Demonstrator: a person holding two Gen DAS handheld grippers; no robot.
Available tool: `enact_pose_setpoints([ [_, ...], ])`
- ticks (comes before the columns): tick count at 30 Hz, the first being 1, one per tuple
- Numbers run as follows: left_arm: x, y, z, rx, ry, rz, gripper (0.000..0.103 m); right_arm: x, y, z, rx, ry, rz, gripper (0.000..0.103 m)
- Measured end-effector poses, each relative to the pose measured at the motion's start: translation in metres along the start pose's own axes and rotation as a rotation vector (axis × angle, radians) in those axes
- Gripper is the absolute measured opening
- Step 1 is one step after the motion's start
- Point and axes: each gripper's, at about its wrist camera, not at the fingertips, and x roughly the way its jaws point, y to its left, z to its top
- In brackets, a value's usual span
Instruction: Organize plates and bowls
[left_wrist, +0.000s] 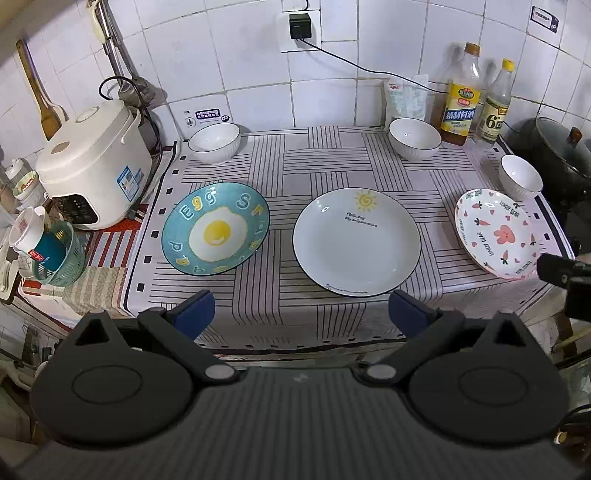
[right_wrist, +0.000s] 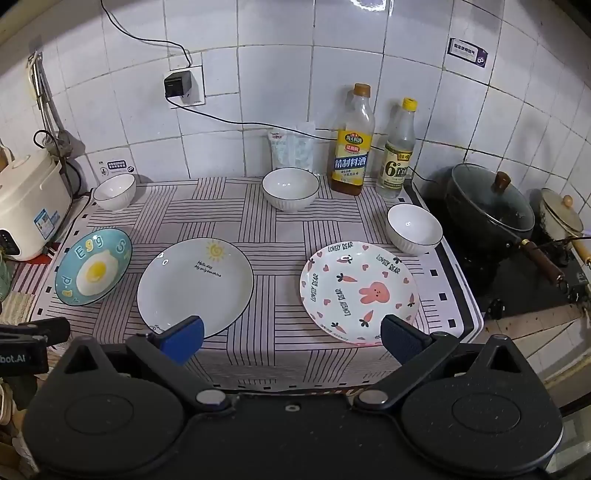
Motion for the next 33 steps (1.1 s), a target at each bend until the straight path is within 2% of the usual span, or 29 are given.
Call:
enact_pose_setpoints([
  [14,0.011,0.019,0.004,-0.049,0.0,0.02,0.103,0.005,0.001,0.001,-0.009,-0.007,-0.008,0.103],
  [25,-0.004,0.013,-0.003,-0.022,-0.062,-0.011,0.103,0.005,0.008,0.002,-0.025,-0.025,-0.006,0.103],
  [33,-0.002,0.013,-0.006,-0.022,-0.063,-0.023,0.103,0.004,0.011,0.0,-0.042,-0.051,-0.008,0.103],
])
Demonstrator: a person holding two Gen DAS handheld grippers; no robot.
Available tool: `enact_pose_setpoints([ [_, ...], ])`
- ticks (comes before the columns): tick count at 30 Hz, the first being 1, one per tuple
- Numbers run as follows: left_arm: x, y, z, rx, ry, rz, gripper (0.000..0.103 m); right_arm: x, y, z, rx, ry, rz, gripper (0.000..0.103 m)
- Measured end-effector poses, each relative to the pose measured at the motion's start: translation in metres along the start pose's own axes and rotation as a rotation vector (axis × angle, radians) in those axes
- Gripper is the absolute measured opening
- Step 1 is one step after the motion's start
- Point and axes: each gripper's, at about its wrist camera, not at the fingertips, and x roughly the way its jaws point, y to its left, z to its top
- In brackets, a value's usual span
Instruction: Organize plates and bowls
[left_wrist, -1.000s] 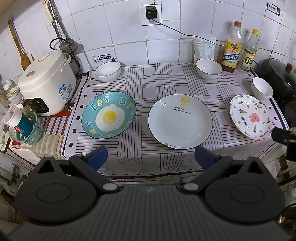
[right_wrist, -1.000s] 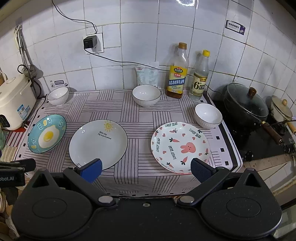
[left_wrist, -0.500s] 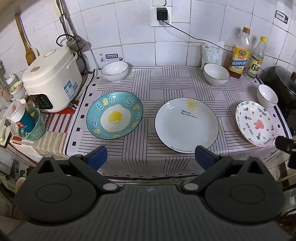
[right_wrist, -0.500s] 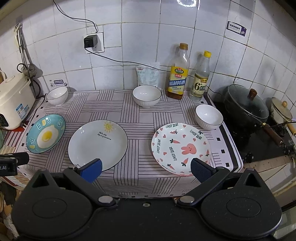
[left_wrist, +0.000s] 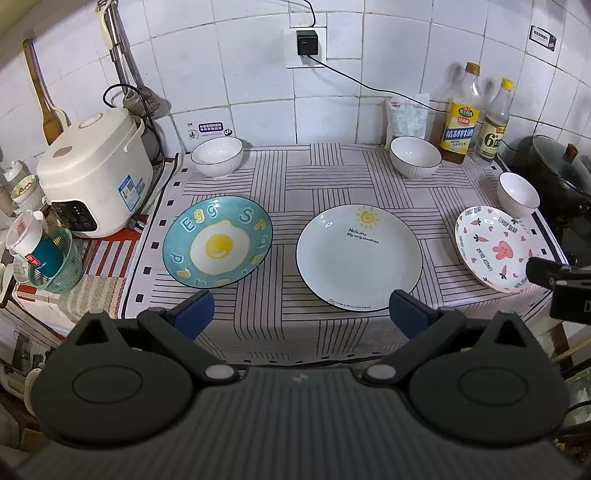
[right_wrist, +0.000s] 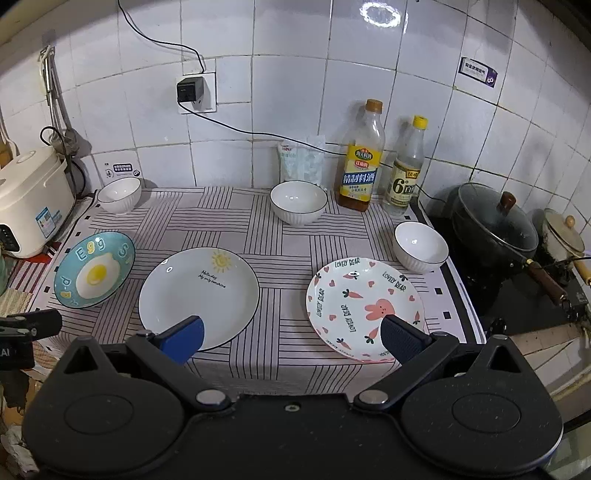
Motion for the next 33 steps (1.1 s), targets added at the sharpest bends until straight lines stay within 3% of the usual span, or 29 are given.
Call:
enact_pose_setpoints([
  [33,0.009,-0.002,0.005,-0.011,0.019,-0.02,0.103,0.011,0.0,0.002,-0.002,0.012,0.008,0.103],
])
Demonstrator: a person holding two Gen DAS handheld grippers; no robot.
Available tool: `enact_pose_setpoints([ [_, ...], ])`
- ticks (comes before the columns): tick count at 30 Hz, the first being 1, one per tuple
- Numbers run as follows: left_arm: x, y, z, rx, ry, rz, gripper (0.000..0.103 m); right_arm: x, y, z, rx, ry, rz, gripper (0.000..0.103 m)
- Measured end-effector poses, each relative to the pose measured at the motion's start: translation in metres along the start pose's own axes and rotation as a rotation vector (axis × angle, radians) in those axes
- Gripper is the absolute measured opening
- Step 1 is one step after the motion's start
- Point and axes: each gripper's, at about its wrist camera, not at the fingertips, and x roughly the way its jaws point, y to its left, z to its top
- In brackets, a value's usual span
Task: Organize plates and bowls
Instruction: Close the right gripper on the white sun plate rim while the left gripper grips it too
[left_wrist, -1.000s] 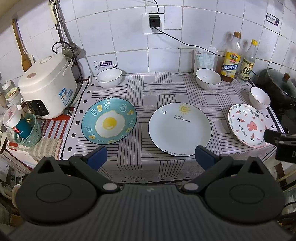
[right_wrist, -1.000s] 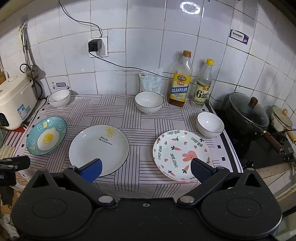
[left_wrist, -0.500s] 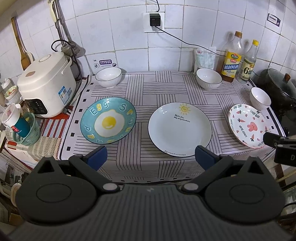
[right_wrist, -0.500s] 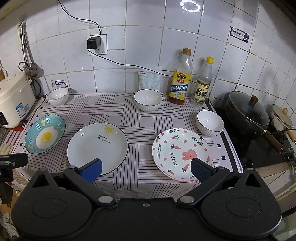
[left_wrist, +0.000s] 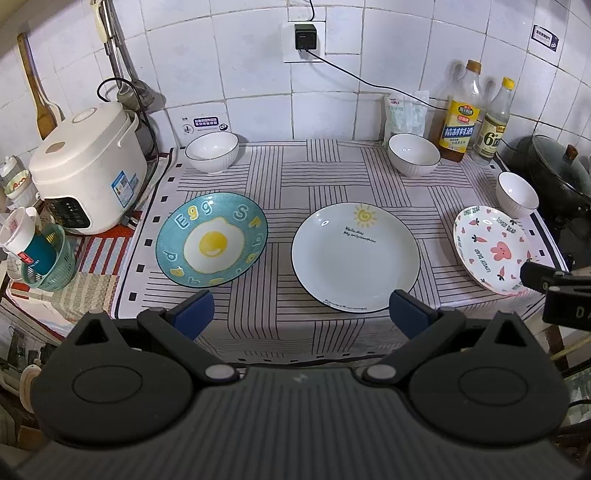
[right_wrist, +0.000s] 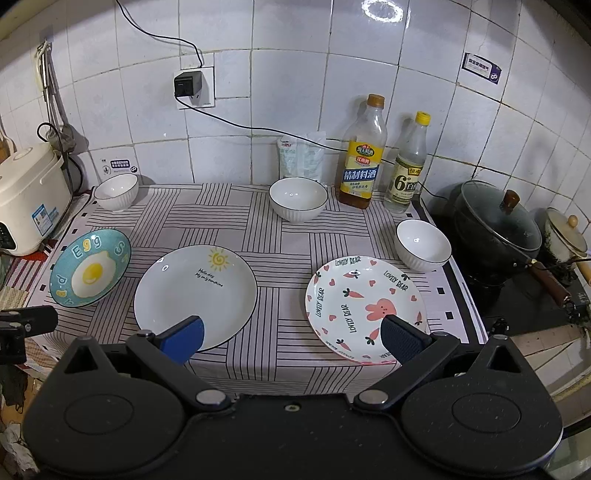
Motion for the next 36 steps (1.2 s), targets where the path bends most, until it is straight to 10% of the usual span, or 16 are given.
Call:
enact_pose_setpoints([
  [16,0.087,0.016,0.032,0.053,0.088,-0.064,0.098,0.096,0.002,-0.015,-0.091,-0.178,0.303,0.103],
  [22,0.173,0.013,0.014,0.01,0.186,-0.028,0.086,0.183,-0.006,-0.036,0.095,0.037,0.422,0.086],
  [36,0.236,0.017,-0.009,-0.078,0.196,-0.082,0.034,0.239,0.0,-0.056,0.218,0.124,0.444,0.021],
])
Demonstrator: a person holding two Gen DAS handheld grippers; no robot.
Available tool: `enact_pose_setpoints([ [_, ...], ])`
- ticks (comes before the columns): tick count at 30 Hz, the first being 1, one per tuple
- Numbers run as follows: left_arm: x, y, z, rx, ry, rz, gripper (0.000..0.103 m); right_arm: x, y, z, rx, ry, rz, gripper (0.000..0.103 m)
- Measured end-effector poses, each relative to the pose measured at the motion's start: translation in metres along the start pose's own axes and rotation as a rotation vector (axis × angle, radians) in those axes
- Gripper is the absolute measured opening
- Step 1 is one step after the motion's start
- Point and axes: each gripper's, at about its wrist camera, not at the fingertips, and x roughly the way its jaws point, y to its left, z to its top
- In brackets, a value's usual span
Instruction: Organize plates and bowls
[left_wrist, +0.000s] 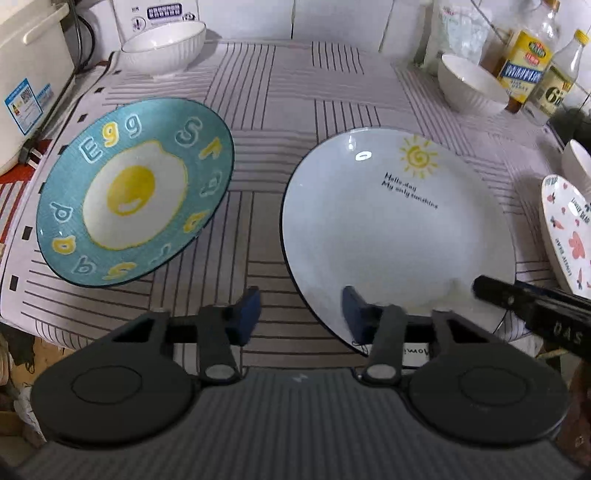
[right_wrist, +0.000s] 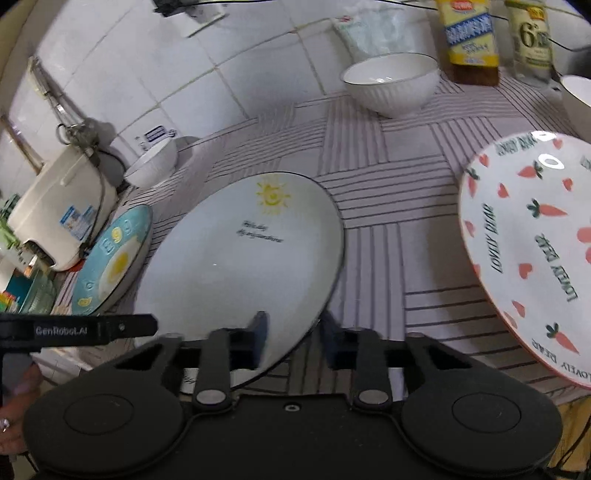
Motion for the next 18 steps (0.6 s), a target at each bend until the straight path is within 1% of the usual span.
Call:
enact_pose_setpoints([
  [1,0.002,0.0,0.0,-0.006,0.005,-0.012,0.032,0.0,-0.002,-0.001,0.01,-0.001,0.009,0.021],
  [2,0.004,0.0,0.0,-0.014,0.006,-0.023,0.027,0.0,-0.003,-0.001,0.014,-0.002,0.014,0.021],
  [3,0.005,-0.001,0.001,-0.02,0.006,-0.031,0.024,0.0,-0.003,-0.001,0.013,-0.002,0.015,0.021],
  [5,0.009,-0.003,0.001,-0.023,0.01,-0.039,0.024,0.002,-0.004,-0.001,0.009,-0.002,0.021,0.021],
  [7,0.012,-0.006,0.001,-0.034,0.005,-0.028,0.026,0.003,-0.008,-0.001,0.016,-0.008,0.039,0.021],
  [9,0.013,-0.006,0.003,-0.044,0.016,-0.027,0.025,0.004,-0.009,0.002,0.008,0.003,0.055,0.021],
  [11,0.013,-0.006,0.005,-0.038,0.034,-0.027,0.025,0.003,-0.008,0.002,-0.029,0.009,0.056,0.022],
  [14,0.007,-0.009,0.008,-0.004,0.041,-0.01,0.025,0.0,-0.011,0.005,-0.033,0.018,0.09,0.023],
  [18,-0.002,-0.008,0.014,0.001,0.054,-0.026,0.025,-0.005,-0.01,0.015,-0.062,0.007,0.125,0.023],
])
